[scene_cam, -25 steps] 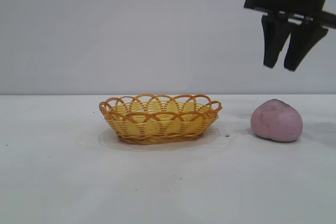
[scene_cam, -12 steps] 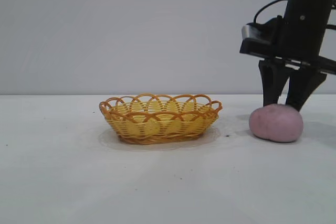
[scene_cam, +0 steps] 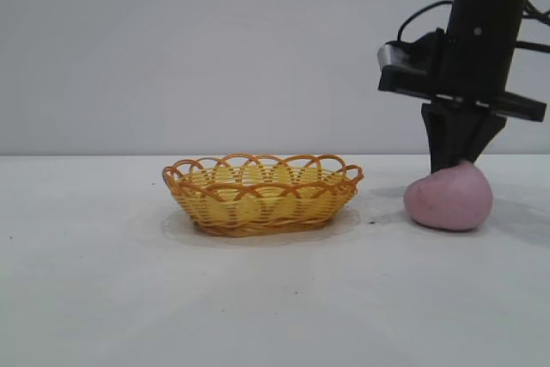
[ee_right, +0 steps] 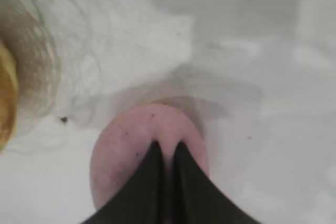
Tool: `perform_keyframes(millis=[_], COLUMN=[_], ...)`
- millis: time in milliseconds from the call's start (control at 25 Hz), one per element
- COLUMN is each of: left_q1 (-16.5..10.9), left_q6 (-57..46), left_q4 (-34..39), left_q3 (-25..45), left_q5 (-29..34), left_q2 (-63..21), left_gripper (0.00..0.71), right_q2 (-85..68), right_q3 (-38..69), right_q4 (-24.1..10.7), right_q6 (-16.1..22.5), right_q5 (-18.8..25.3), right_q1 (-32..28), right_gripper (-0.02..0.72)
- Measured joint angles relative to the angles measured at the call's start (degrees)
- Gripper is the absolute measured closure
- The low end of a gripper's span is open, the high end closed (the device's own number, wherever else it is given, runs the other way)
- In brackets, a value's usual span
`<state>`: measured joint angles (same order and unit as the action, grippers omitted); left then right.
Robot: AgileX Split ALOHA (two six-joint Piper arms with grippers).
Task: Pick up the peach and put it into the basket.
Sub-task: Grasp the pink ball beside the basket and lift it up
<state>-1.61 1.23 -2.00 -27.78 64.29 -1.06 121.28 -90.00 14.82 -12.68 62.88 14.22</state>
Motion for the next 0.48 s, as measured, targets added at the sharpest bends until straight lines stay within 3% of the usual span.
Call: perform_keyframes(millis=[120,320,480], left_q1=[0.0,0.0,0.0], left_q6=[0.0,0.0,0.0], left_q4=[0.0,0.0,0.0], left_q3=[0.0,0.0,0.0], left_q5=[0.0,0.0,0.0], left_q2=[0.0,0.0,0.0], left_gripper=[0.249,0.249,0.249], right_q2=[-2.8,-6.2,-6.4], right_q3=[-4.0,-10.1,-10.9], right_q4=[-0.3,6.6,7.6], right_q6=[0.0,0.0,0.0], right_q5=[1.9,6.2,6.9], right_q1=[0.3,0.7,4.2], right_gripper=[0.703,0.703,0.703])
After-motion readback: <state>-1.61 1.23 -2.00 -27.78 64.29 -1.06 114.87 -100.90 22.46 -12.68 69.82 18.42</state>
